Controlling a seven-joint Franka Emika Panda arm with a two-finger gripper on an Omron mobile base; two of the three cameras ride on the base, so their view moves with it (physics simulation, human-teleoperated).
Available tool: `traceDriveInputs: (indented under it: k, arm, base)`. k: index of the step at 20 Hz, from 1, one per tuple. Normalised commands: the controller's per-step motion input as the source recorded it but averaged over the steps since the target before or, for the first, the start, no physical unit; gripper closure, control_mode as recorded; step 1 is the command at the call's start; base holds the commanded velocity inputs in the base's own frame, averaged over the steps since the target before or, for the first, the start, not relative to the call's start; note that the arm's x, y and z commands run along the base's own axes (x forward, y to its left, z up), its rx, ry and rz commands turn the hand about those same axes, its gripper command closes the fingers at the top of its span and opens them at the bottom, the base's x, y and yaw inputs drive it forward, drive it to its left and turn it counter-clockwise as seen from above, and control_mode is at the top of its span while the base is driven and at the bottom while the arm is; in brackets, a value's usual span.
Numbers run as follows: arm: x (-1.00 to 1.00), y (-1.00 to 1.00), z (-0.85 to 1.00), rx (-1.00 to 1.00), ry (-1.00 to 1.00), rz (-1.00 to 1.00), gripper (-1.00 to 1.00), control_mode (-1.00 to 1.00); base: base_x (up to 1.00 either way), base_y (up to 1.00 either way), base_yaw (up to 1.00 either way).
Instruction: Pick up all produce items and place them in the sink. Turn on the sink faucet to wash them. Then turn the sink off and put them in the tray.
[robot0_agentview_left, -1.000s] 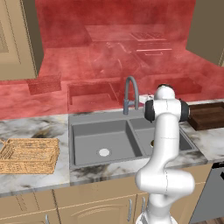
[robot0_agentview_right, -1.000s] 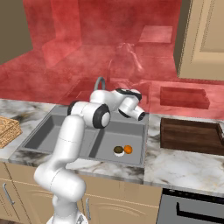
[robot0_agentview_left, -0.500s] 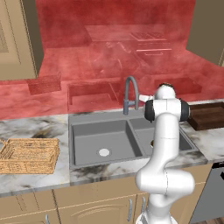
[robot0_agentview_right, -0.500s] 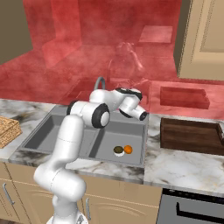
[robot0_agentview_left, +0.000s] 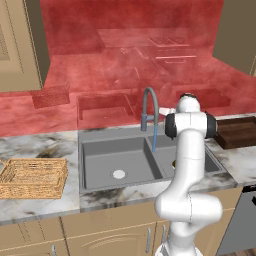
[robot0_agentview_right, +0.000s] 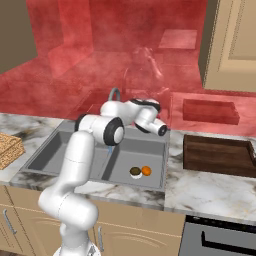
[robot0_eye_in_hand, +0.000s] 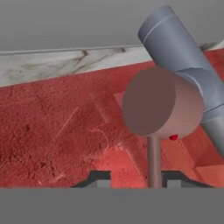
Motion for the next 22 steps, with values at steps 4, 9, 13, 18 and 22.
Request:
traceDriveInputs:
  k: [4,9,13,18,22]
  arm:
    - [0.0,0.27,-0.01,-0.07,0.0,0.0,1.0,-1.0]
    - [0.0,0.51,0.0,-0.12,-0.03,0.05,1.0,-1.0]
    - [0.01,0.7,0.01,-0.15,-0.12,0.23,1.0,-1.0]
    - [0.09,0.79,0.08,-0.17,-0.18,0.32,1.0,-1.0]
    - [0.2,0.74,0.15,-0.15,-0.18,0.37,1.0,-1.0]
  base:
    - [0.0,0.0,0.0]
    - [0.0,0.0,0.0]
    - [0.0,0.0,0.0]
    - [0.0,0.0,0.0]
    - [0.0,0.0,0.0]
